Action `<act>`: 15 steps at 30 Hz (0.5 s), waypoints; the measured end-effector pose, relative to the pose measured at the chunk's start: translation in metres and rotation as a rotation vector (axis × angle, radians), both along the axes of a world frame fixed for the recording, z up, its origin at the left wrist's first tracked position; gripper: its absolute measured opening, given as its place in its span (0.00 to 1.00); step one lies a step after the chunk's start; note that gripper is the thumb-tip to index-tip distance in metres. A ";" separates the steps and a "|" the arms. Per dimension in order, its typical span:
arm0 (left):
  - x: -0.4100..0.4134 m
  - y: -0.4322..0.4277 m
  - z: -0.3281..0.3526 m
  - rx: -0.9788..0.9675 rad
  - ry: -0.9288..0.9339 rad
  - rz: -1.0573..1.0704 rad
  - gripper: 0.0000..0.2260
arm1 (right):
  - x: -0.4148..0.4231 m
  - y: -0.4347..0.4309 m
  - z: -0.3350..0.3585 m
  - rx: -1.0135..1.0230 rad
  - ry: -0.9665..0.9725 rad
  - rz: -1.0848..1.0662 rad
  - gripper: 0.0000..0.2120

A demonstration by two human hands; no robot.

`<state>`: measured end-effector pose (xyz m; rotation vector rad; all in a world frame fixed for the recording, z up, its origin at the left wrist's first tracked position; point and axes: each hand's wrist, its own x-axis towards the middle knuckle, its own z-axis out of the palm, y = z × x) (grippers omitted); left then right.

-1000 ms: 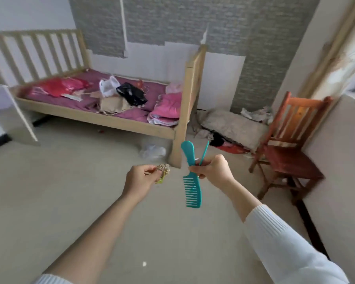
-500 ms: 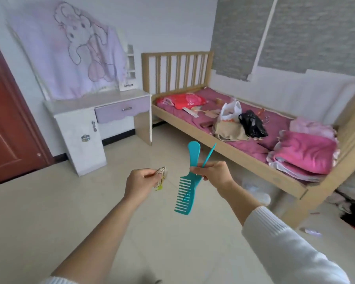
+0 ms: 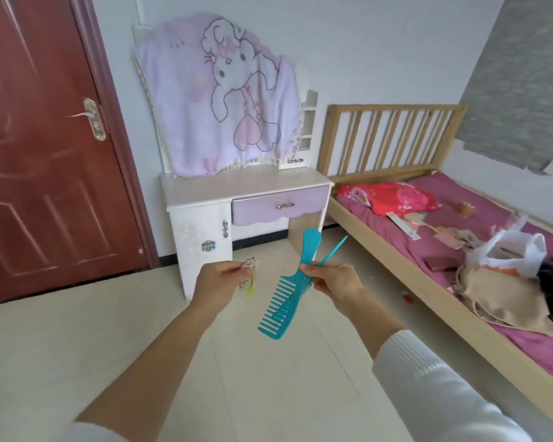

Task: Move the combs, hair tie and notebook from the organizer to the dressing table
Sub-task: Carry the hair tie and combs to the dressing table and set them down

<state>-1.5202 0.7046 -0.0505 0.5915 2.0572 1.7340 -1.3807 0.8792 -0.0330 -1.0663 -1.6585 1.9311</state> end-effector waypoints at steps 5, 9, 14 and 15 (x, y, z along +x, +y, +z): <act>-0.129 0.065 -0.013 -0.017 -0.004 -0.012 0.15 | -0.139 0.065 -0.013 -0.034 0.041 0.039 0.08; -0.244 0.122 -0.023 -0.009 -0.065 -0.028 0.09 | -0.251 0.122 -0.020 -0.029 0.047 0.027 0.04; -0.353 0.182 -0.017 -0.024 -0.040 -0.064 0.06 | -0.362 0.186 -0.018 -0.011 0.000 -0.008 0.04; -0.372 0.194 -0.016 -0.035 -0.035 -0.061 0.06 | -0.383 0.198 -0.019 0.001 -0.004 -0.011 0.04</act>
